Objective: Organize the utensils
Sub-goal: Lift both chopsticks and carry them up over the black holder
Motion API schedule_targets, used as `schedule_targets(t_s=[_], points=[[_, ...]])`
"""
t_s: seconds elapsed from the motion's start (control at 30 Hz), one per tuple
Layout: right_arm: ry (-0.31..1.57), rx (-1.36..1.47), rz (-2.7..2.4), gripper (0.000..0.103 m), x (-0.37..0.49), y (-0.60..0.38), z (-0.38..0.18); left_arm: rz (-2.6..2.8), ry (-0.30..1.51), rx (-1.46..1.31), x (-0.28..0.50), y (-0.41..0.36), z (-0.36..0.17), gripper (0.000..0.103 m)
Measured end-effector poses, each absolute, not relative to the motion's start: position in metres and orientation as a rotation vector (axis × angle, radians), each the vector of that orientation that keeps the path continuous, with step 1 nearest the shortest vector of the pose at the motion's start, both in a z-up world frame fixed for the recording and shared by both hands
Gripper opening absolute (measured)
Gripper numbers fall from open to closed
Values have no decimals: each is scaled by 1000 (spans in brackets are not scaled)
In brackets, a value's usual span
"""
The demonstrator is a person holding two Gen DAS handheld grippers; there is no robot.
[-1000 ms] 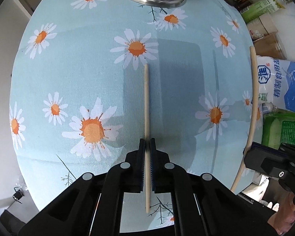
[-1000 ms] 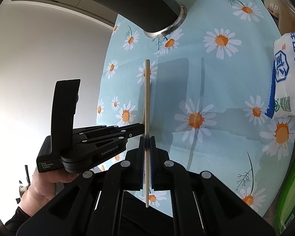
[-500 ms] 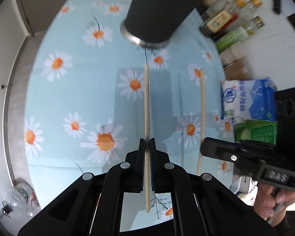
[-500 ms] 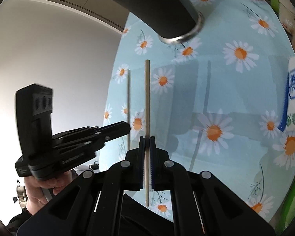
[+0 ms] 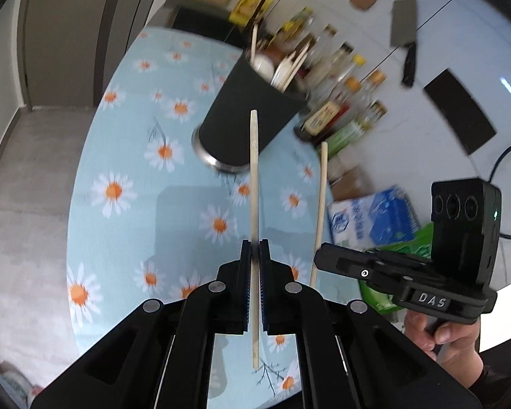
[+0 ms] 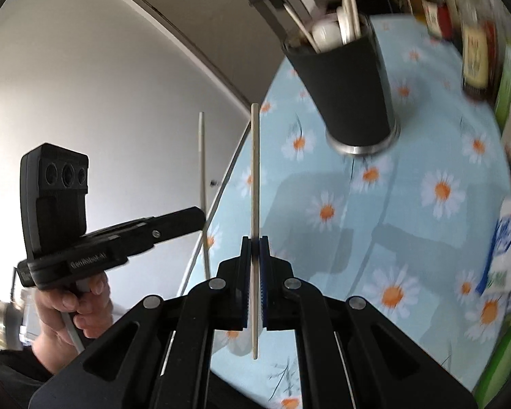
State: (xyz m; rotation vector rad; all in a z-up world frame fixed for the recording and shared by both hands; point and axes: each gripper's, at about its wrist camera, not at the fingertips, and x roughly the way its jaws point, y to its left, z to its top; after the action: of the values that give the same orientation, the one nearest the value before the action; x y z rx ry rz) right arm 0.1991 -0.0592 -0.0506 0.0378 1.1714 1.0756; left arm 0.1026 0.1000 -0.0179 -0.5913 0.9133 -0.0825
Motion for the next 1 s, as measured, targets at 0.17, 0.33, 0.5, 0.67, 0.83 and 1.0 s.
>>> schedule_targets(t_s=[0.17,0.33,0.5,0.67,0.83,1.0], points=[[1029,18,1061,5,196,-56,-34,-131,787,-555,102,109,2,4],[912,55,1055,6,200,-61,-17,-140,656,-468,98,111,25,4],[796,107,1045,6,207,-65,6,-175,527,-381,99,108,50,4],[662,125,1031,6,210,-67,36,-193,442,-332,107,108,66,4],[572,139,1011,6,225,-63,54,-188,364,-289,124,109,81,4],[517,192,983,6,249,-62,65,-214,316,-266,148,114,90,4]])
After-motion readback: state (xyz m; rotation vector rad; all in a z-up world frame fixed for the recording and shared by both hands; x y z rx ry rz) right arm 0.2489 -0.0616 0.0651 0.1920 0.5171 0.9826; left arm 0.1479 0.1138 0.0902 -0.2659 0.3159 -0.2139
